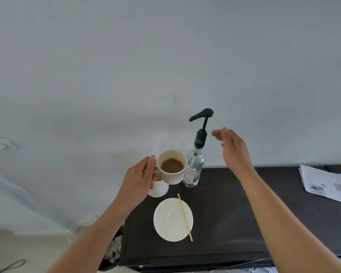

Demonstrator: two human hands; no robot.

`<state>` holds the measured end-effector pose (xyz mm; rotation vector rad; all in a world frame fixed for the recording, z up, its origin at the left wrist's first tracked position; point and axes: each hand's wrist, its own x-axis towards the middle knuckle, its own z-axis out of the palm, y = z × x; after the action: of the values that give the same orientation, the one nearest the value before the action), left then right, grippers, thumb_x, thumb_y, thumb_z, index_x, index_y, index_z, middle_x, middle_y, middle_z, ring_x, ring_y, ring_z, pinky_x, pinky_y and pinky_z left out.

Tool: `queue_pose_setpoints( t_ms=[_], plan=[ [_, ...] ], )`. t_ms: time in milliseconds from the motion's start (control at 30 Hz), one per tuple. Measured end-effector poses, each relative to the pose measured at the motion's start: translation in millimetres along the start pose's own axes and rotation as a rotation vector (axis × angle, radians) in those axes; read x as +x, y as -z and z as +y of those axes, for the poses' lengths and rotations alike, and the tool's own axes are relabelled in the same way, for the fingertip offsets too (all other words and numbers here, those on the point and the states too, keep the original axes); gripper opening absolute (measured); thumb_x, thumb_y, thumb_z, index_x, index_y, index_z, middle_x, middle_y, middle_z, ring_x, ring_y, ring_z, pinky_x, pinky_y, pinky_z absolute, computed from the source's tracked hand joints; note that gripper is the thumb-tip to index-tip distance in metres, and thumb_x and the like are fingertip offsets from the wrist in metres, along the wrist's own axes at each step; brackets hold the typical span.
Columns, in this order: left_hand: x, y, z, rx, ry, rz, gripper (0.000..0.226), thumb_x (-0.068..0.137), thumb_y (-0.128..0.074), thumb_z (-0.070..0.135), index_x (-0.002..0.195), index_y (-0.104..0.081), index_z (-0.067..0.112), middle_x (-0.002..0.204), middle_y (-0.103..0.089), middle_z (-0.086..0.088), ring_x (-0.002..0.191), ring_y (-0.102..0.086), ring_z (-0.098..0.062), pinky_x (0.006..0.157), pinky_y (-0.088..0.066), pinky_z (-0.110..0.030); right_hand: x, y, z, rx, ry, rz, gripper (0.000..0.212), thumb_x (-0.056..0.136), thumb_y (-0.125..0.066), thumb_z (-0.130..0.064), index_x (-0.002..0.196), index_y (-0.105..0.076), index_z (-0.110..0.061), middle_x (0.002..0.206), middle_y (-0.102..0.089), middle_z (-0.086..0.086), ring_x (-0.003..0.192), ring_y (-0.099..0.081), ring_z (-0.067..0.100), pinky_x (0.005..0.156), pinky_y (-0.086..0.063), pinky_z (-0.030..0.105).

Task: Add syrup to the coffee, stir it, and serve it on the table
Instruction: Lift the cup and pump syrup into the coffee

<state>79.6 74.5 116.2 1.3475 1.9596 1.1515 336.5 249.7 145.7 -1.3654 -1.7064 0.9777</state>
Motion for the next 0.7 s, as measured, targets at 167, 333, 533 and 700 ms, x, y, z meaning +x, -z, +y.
queue_pose_setpoints(
  t_ms=[167, 333, 533, 700],
  plan=[
    [-25.0, -5.7, -21.1, -0.023, 0.031, -0.035, 0.050, 0.120, -0.035, 0.050, 0.083, -0.063, 0.031, 0.063, -0.066, -0.009, 0.056, -0.059, -0.006, 0.063, -0.050, -0.015, -45.5, -20.4, 65.9, -0.195, -0.134, -0.102, 0.046, 0.122, -0.035, -0.042, 0.151, -0.067, -0.026, 0.150, -0.070, -0.008, 0.131, -0.060, 0.007, 0.110, -0.044, 0.029],
    [-45.1, -18.6, -55.6, -0.011, 0.099, -0.066, 0.052, 0.115, -0.034, 0.054, 0.087, -0.064, 0.022, 0.062, -0.064, 0.001, 0.058, -0.061, -0.010, 0.065, -0.053, -0.016, -87.1, -53.7, 143.4, -0.402, -0.240, -0.329, 0.045, 0.121, -0.045, -0.033, 0.164, -0.055, -0.025, 0.166, -0.060, 0.001, 0.150, -0.058, 0.024, 0.121, -0.049, 0.038],
    [-65.9, -39.6, -100.2, 0.008, 0.194, -0.099, 0.050, 0.111, -0.036, 0.059, 0.088, -0.062, 0.023, 0.068, -0.065, 0.000, 0.066, -0.066, -0.018, 0.067, -0.056, -0.021, -120.5, -81.5, 201.8, -0.723, -0.074, -0.491, 0.065, 0.122, -0.035, -0.042, 0.181, -0.012, -0.027, 0.188, 0.003, -0.011, 0.175, 0.004, 0.018, 0.142, -0.007, 0.043],
    [-77.1, -55.8, -125.3, 0.039, 0.260, -0.132, 0.049, 0.115, -0.037, 0.057, 0.088, -0.061, 0.023, 0.074, -0.068, -0.007, 0.071, -0.069, -0.019, 0.076, -0.059, -0.028, -139.0, -96.4, 215.9, -0.910, 0.025, -0.391, 0.068, 0.120, -0.012, -0.048, 0.180, 0.010, -0.025, 0.187, 0.019, -0.007, 0.174, 0.016, 0.016, 0.142, 0.001, 0.042]
  ],
)
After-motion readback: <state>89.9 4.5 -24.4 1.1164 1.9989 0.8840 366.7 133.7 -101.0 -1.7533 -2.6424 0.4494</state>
